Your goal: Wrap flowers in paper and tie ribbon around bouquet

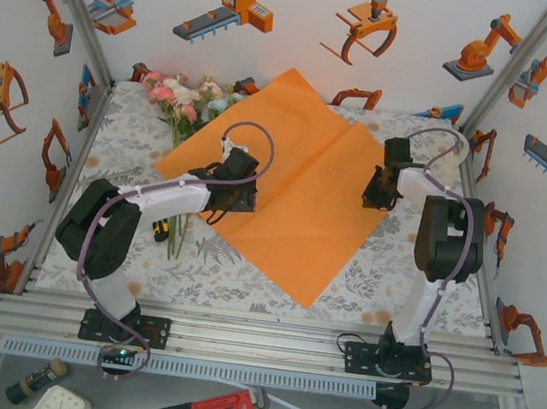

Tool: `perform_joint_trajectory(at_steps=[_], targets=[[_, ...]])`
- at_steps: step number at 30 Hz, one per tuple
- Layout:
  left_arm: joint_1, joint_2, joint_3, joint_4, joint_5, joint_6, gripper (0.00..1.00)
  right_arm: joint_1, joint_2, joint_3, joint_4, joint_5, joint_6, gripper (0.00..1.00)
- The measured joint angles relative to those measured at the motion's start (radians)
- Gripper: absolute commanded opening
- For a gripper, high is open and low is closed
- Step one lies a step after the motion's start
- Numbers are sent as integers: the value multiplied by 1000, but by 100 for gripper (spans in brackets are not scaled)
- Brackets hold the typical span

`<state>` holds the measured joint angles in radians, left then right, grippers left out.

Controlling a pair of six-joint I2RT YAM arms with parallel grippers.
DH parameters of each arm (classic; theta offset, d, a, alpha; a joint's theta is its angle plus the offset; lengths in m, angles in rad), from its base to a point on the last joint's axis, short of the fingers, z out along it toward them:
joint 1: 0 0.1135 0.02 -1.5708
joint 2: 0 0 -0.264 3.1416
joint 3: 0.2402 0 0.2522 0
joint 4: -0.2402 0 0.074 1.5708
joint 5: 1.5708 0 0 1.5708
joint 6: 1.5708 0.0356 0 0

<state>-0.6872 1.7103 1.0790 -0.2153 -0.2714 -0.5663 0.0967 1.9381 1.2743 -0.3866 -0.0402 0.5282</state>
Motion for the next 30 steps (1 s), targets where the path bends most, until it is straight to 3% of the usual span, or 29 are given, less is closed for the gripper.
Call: perform_joint_trajectory(at_steps=[13, 18, 30], targets=[[69, -23, 1, 9, 122, 87, 56, 0, -381, -443, -17, 132, 209, 0], [48, 68, 27, 50, 188, 77, 49, -2, -355, -389, -91, 191, 183, 2], [46, 206, 116, 126, 140, -45, 47, -20, -113, -119, -119, 209, 96, 6]])
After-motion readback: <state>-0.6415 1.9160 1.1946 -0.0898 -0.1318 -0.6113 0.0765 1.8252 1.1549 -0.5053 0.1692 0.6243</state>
